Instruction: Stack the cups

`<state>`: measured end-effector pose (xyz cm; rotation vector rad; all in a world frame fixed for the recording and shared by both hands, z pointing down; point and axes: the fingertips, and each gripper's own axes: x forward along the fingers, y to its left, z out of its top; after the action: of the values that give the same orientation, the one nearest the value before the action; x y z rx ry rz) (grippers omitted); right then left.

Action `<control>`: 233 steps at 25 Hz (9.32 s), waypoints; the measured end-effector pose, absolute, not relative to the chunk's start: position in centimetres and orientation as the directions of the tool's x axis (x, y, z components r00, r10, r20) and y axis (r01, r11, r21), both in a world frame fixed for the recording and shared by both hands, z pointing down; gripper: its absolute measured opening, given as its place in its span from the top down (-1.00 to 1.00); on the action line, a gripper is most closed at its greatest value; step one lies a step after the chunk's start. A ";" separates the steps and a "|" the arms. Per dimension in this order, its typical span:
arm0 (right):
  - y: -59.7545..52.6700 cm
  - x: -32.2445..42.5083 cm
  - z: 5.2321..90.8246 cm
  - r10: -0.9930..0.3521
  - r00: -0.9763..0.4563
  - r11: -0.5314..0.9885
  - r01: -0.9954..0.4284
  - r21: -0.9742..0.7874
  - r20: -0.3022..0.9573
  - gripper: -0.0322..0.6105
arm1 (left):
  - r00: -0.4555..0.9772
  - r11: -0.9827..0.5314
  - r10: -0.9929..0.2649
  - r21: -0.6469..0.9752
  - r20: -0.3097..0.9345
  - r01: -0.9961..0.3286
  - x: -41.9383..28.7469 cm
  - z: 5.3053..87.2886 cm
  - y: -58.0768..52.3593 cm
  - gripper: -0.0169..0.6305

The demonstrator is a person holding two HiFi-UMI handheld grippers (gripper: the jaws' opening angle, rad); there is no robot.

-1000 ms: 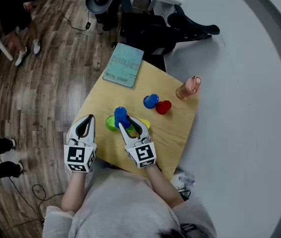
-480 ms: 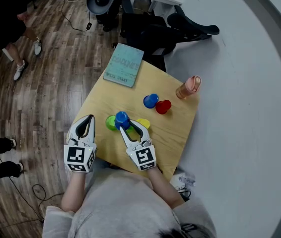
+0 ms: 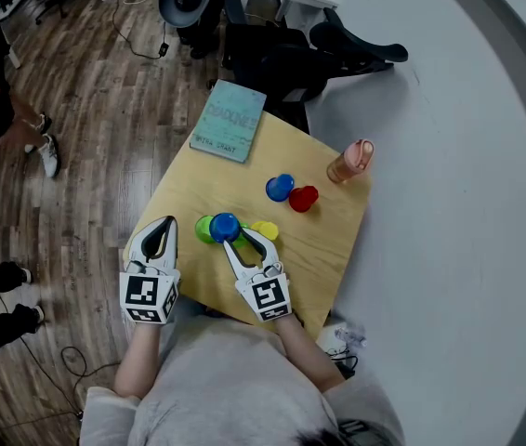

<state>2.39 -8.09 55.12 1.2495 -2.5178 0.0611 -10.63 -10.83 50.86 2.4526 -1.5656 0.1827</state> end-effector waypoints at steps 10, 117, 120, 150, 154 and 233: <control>-7.9 2.9 55.9 -0.752 -0.558 0.626 -0.771 0.116 0.352 0.48 | 0.423 -0.405 -0.877 0.123 0.228 -0.906 -10.2 51.0 -10.8 0.77; -17.9 20.1 54.9 -0.770 -0.386 0.351 -0.921 -0.168 0.509 0.23 | 0.431 -0.415 -0.862 0.118 0.265 -0.902 -7.2 51.6 -12.0 0.76; -18.6 19.7 57.9 -0.732 -0.386 0.361 -0.919 -0.161 0.561 0.22 | 0.404 -0.389 -0.871 0.110 0.279 -0.915 -7.6 51.8 -11.3 0.76; -12.6 16.2 46.2 -0.852 -0.425 0.413 -0.904 -0.108 0.304 0.26 | 0.441 -0.434 -0.866 0.085 0.235 -0.897 -6.9 49.3 -8.0 0.76; -10.1 14.4 44.2 -0.852 -0.421 0.405 -0.907 -0.118 0.311 0.26 | 0.497 -0.487 -0.837 0.103 0.230 -0.867 -6.3 49.3 -7.3 0.76; 6.0 6.0 35.9 -0.985 -0.157 0.158 -0.987 0.018 0.069 0.89 | 0.636 -0.636 -0.771 0.026 0.024 -0.772 -13.9 38.5 -0.2 0.76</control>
<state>5.96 5.97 35.91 1.9967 -2.3413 0.0486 -13.94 -0.18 38.48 2.8105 -1.3256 0.0164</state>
